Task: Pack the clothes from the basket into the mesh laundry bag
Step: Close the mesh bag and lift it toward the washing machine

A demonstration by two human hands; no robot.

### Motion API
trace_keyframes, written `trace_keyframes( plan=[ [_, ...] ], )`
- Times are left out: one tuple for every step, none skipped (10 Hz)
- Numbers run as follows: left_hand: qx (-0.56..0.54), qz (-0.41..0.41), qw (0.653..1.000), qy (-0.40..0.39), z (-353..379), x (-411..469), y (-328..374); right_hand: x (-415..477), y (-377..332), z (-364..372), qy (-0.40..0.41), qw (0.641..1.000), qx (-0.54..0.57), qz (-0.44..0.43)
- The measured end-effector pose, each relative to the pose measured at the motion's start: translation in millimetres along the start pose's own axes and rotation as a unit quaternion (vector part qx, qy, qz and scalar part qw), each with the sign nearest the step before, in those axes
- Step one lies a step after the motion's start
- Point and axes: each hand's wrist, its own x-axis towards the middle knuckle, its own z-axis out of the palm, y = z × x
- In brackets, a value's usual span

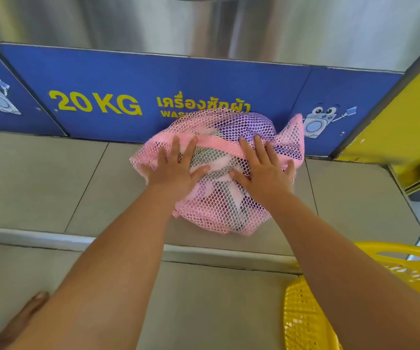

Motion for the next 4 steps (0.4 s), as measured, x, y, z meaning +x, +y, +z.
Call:
trace_keyframes(
  plan=[
    [0.049,-0.003,0.999,0.005,-7,0,2,3,-4,-6,-0.031,1.0,0.001,0.005],
    [0.101,0.013,0.995,-0.018,-35,-16,9,-6,-2,-37,-0.096,0.995,-0.009,0.012],
    [0.134,0.026,0.989,-0.052,-77,-43,18,-22,0,-86,-0.156,0.987,-0.026,0.026],
    [0.141,0.035,0.989,-0.027,-131,-70,37,-36,-8,-147,-0.154,0.987,-0.009,0.032]
  ],
)
